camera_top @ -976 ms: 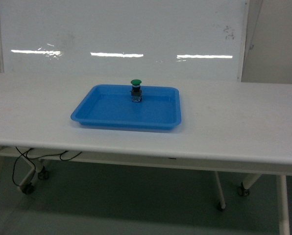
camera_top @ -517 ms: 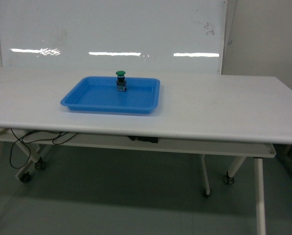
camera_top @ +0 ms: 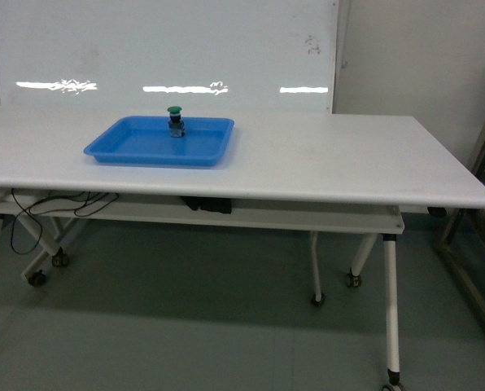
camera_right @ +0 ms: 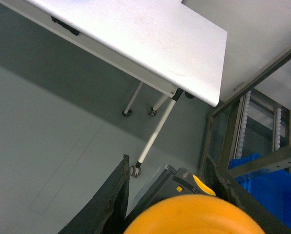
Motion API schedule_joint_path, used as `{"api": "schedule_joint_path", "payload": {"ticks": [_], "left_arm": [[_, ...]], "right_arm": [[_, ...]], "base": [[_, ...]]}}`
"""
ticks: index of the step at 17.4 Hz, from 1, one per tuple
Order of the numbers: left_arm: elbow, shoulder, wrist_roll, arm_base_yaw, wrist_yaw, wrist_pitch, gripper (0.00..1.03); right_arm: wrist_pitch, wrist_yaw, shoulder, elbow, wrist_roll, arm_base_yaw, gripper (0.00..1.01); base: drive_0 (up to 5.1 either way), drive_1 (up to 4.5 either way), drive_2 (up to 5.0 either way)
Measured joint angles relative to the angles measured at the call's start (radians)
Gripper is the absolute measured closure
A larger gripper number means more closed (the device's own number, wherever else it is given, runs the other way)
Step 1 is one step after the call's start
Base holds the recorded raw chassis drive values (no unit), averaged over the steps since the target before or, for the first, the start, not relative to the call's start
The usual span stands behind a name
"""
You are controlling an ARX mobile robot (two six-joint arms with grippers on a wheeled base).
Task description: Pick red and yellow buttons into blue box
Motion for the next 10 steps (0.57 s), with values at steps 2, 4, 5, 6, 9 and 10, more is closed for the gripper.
{"api": "schedule_joint_path", "payload": {"ticks": [2,4,5,6,9,10], "left_arm": [[0.000,0.006,0.000,0.003,-0.007,-0.004,0.77],[0.000,0.003,0.000,0.003,-0.006,0.002,0.77],[0.000,0.003,0.000,0.003,-0.006,0.002,0.77],[0.000,0.003,0.000,0.003,-0.006,0.001,0.77],[0.000,0.003,0.000,0.003,-0.006,0.001,0.77],[0.000,0.003,0.000,0.003,-0.007,-0.002,0.77]], "right_arm": [[0.002,-0.005,0.007,0.000,0.000,0.003,0.62],[0.003,-0.003,0.004,0.000,0.000,0.000,0.62],[0.001,-0.003,0.004,0.000,0.000,0.000,0.62],[0.000,-0.003,0.004,0.000,0.000,0.000,0.62],[0.006,-0.004,0.003,0.000,0.000,0.000,0.62],[0.005,-0.004,0.004,0.000,0.000,0.001,0.62]], "base": [[4.1,-4.45,0.9],[4.1,-4.56,0.3],[4.1,-4.52,0.1],[4.1,-4.52,0.1],[4.2,-4.46,0.1],[4.4,-4.30,0.2]]}}
